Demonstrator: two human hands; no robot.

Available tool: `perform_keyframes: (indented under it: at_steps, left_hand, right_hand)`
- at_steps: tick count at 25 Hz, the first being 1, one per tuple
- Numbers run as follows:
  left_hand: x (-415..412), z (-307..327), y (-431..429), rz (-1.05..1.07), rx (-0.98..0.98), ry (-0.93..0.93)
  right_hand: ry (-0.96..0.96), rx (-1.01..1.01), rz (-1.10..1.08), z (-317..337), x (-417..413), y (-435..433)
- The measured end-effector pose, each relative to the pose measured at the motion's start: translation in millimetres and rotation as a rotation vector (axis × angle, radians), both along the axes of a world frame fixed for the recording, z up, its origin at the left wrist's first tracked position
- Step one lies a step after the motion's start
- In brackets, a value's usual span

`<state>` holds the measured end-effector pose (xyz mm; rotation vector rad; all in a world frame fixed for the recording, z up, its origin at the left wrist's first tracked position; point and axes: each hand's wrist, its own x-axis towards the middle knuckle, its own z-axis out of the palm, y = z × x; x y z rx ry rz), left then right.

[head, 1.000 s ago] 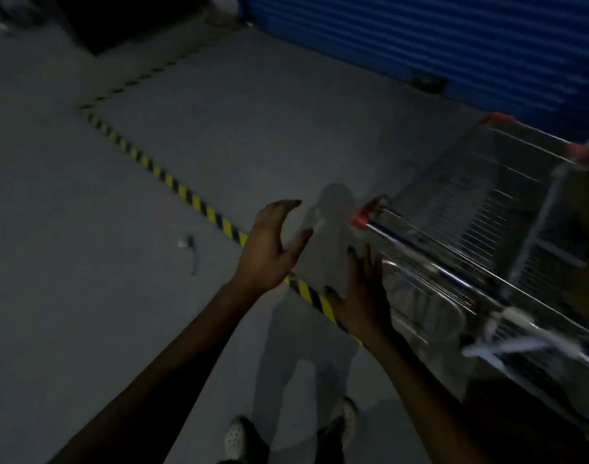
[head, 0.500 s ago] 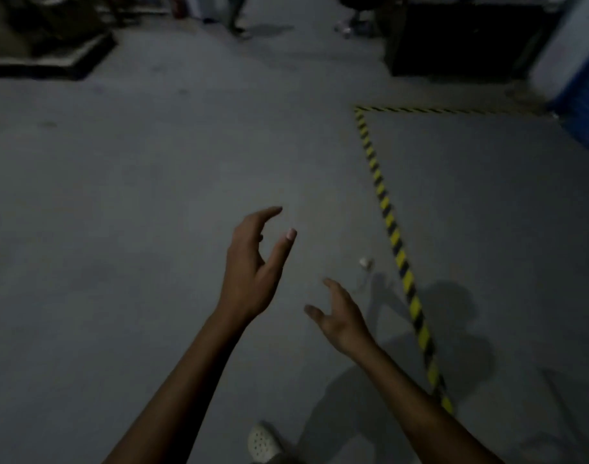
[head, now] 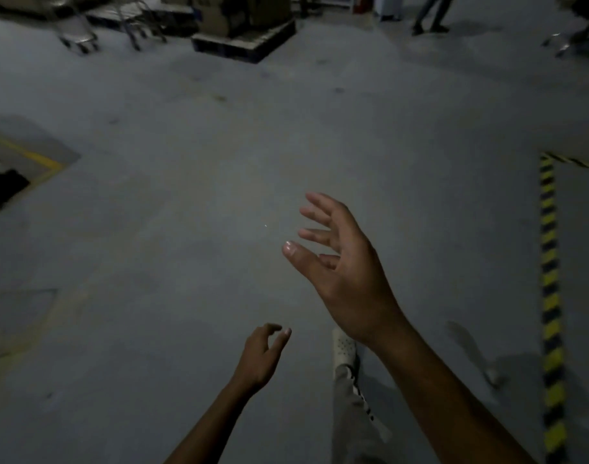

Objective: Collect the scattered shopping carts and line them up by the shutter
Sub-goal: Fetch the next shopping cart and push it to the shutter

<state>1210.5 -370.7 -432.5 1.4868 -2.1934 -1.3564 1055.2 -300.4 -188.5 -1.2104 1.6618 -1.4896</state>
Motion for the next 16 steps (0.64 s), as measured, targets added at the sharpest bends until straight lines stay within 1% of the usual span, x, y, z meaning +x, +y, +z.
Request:
perform_keyframes:
  at_steps: [2,4,6,9,11,13,15,16]
  left_hand:
    - [-39,-1,-69,0.076,-0.034,0.011]
    - [-85,22,-139,0.146,-0.083,0.054]
    - [-136,64,-211,0.197,-0.141,0.122]
    - [-192,154,-297,0.258,-0.297,0.274]
    - [-214,213,-348,0.294,-0.393,0.401]
    - [-224,256,-392,0.304,-0.508,0.503]
    - [-229,278,-441,0.308,-0.617,0.565]
    - [-229,279,-474,0.322,-0.659,0.574]
  right_hand:
    - [-0.009,-0.026,0.055,-11,-43,-67]
    - [0.001,0.003,0.09,-24,-88,-137]
    - [0.003,0.079,0.118,-45,-134,-208]
    - [0.028,0.197,0.163,-80,-185,-298]
    - [0.045,0.289,0.191,-99,-212,-358]
    - [0.051,0.359,0.224,-116,-229,-414]
    - [0.047,0.406,0.278,-133,-237,-473]
    - [0.048,0.421,0.307,-143,-238,-509]
